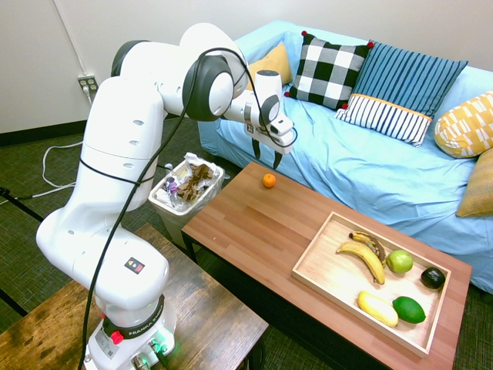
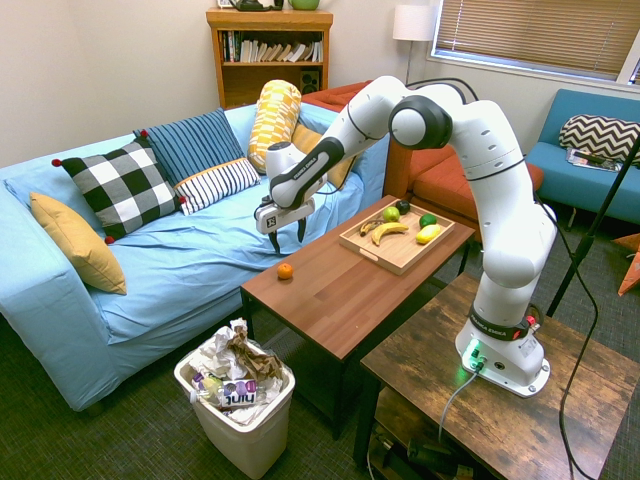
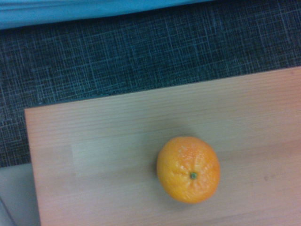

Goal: Put the tangerine in the tray

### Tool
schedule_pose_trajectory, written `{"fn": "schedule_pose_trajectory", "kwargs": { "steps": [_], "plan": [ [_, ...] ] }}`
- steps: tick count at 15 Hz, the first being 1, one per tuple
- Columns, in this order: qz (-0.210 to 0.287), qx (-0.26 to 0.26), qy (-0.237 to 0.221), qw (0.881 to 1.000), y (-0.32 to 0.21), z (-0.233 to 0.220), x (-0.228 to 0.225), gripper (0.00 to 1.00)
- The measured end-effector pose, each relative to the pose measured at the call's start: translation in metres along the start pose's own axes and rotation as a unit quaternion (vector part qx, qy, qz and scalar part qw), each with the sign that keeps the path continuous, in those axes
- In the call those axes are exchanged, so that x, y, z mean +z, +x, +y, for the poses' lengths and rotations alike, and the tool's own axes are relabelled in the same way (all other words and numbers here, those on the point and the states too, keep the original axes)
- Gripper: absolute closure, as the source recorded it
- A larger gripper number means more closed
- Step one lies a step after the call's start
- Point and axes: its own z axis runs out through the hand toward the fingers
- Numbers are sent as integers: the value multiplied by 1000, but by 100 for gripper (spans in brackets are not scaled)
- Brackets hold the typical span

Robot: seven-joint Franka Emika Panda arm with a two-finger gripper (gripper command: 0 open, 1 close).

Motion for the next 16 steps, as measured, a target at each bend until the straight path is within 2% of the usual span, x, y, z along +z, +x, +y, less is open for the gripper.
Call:
{"fn": "schedule_pose_trajectory", "kwargs": {
  "steps": [6, 11, 16],
  "plan": [
    [-1, -2, -26, 1000, 8, -22, 54, 0],
    [-5, -7, -41, 999, 4, -47, 75, 0],
    [-2, -1, -57, 998, 10, -51, 89, 0]
  ]
}}
